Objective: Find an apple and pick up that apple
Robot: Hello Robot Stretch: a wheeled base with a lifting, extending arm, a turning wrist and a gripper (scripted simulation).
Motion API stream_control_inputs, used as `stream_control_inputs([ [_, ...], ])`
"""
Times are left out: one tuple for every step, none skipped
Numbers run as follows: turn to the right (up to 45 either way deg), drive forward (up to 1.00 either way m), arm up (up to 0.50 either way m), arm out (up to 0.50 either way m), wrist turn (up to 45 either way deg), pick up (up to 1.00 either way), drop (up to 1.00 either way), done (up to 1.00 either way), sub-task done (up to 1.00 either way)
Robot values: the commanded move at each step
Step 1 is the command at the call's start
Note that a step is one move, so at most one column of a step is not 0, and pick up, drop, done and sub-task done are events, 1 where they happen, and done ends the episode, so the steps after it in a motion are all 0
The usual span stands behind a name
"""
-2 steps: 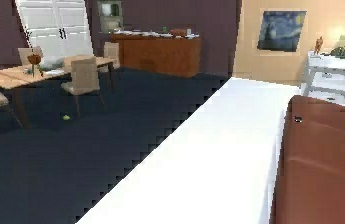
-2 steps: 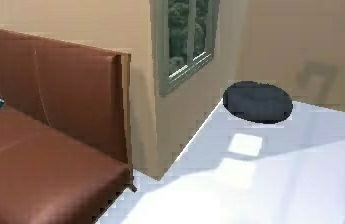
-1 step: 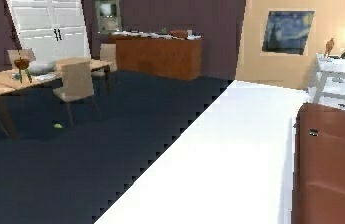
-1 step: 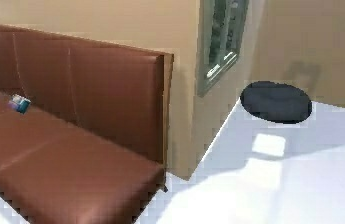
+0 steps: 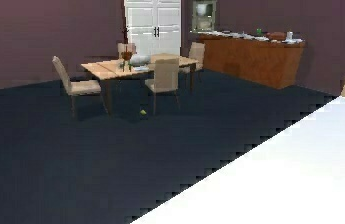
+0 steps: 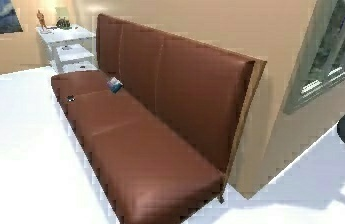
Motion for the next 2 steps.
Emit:
stream_control_inputs([
  [0.0,0.45,0.0,0.0,0.0,0.0,0.0,0.0,0.0],
  [27.0,0.0,0.0,0.0,0.0,0.0,0.0,0.0,0.0],
])
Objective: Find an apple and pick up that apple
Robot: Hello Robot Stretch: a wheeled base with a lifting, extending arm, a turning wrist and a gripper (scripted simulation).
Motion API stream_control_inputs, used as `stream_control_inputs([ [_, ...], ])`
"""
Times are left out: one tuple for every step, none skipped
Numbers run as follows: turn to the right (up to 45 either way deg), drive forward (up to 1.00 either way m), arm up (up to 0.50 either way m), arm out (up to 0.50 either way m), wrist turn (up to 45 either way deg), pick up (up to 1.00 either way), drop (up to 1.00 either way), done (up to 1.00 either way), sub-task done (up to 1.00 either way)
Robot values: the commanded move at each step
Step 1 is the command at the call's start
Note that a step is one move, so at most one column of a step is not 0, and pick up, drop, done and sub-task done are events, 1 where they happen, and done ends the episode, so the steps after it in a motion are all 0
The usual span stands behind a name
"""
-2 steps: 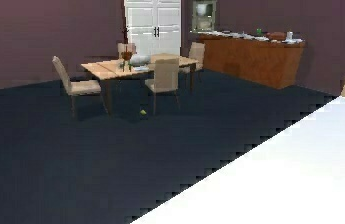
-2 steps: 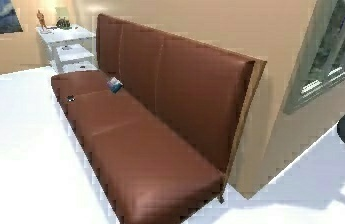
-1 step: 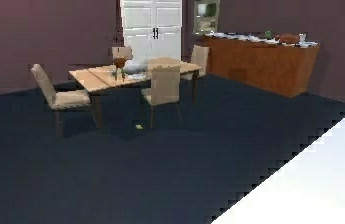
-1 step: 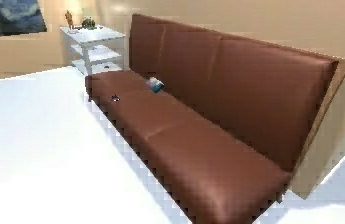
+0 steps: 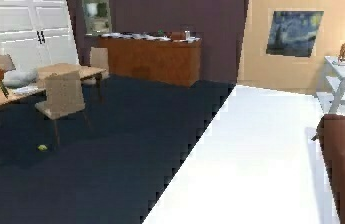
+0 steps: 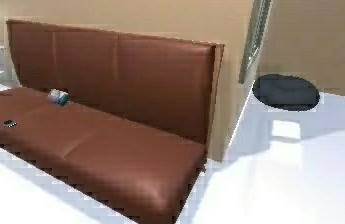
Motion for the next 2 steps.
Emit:
stream_control_inputs([
  [0.0,1.0,0.0,0.0,0.0,0.0,0.0,0.0,0.0],
  [0.0,1.0,0.0,0.0,0.0,0.0,0.0,0.0,0.0],
])
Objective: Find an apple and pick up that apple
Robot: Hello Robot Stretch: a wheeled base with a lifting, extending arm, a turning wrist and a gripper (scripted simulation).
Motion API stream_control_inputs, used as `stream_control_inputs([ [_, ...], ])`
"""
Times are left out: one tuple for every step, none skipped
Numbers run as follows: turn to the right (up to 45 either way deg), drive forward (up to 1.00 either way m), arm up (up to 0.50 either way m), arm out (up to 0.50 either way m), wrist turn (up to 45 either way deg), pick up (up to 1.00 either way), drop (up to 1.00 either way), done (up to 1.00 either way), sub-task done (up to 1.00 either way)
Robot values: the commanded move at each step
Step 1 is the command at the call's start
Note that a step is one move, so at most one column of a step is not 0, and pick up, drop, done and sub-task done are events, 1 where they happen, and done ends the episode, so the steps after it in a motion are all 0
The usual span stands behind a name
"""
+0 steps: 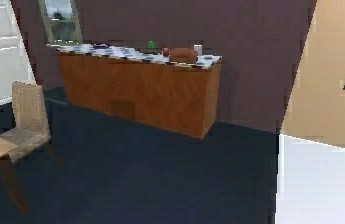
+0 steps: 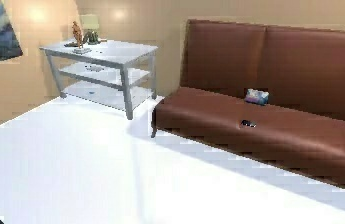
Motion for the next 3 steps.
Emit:
stream_control_inputs([
  [0.0,1.0,0.0,0.0,0.0,0.0,0.0,0.0,0.0],
  [6.0,0.0,0.0,0.0,0.0,0.0,0.0,0.0,0.0],
  [0.0,0.65,0.0,0.0,0.0,0.0,0.0,0.0,0.0],
])
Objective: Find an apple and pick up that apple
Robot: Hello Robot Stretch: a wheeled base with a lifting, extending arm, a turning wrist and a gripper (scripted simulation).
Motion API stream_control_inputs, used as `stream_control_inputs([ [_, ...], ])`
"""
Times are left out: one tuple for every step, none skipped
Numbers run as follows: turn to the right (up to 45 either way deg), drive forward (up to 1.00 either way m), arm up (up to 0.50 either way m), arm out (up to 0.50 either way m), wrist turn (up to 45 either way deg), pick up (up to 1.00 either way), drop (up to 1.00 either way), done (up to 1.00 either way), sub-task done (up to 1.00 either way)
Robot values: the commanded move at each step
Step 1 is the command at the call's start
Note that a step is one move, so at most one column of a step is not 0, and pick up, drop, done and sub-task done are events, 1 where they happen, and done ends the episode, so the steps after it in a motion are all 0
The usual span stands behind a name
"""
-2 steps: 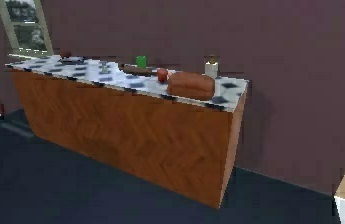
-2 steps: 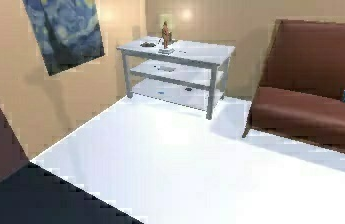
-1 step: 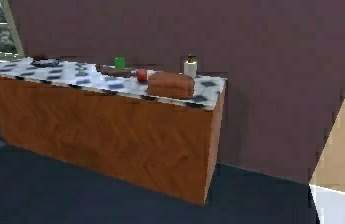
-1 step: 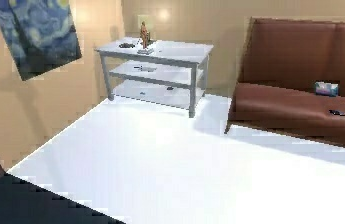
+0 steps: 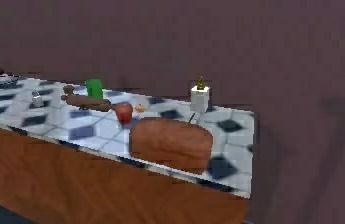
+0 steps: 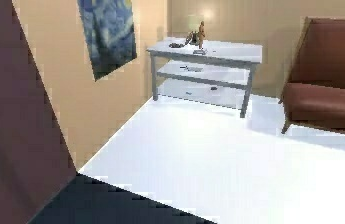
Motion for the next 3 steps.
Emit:
stream_control_inputs([
  [-45.0,0.0,0.0,0.0,0.0,0.0,0.0,0.0,0.0],
  [-45.0,0.0,0.0,0.0,0.0,0.0,0.0,0.0,0.0],
  [-12.0,0.0,0.0,0.0,0.0,0.0,0.0,0.0,0.0],
])
